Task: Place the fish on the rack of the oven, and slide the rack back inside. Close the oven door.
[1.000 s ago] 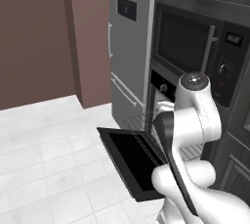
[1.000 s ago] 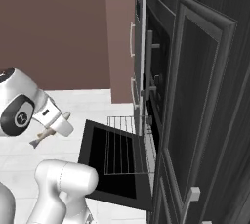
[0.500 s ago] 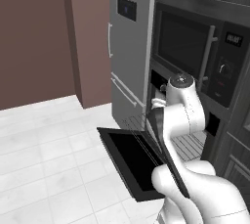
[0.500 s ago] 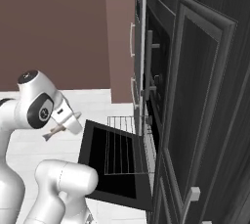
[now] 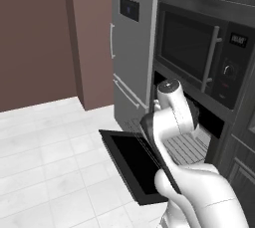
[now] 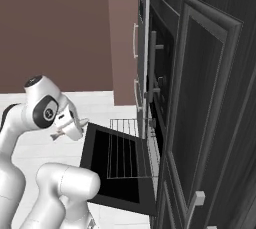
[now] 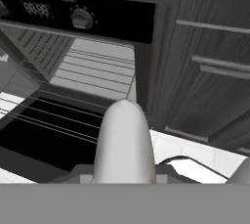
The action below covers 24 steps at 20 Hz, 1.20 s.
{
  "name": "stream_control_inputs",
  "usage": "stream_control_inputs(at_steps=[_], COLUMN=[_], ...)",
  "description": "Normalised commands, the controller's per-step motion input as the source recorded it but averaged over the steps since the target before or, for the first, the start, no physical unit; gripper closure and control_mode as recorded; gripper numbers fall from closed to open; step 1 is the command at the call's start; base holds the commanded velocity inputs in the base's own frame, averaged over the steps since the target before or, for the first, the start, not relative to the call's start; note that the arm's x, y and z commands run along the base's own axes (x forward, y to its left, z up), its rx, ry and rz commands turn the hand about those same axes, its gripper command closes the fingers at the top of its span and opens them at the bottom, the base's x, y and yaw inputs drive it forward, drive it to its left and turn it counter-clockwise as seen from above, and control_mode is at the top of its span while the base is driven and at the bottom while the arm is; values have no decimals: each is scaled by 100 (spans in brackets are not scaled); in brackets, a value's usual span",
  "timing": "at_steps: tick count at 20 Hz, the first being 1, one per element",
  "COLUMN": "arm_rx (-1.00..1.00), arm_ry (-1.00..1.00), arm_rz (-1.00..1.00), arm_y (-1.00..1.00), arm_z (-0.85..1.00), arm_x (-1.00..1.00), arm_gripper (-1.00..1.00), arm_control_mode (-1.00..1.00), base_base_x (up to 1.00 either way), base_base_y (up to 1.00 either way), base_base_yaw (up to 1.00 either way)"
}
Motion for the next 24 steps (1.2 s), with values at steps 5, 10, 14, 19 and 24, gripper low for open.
stream_control_inputs(at_steps=[5, 10, 14, 19, 24], arm_rx=[1, 4, 4, 5, 5], arm_ry=[0, 0, 0, 0, 0], arm_rz=[-12, -4, 0, 0, 0], arm_y=[-19, -18, -13, -15, -17], arm_z=[-17, -27, -29, -29, -21], arm_x=[27, 29, 28, 32, 32], arm_gripper=[100, 100, 100, 100, 100], arm_control_mode=[-100, -100, -100, -100, -100], base_base_x=[0, 0, 0, 0, 0], base_base_y=[0, 0, 0, 0, 0], base_base_yaw=[0, 0, 0, 0, 0])
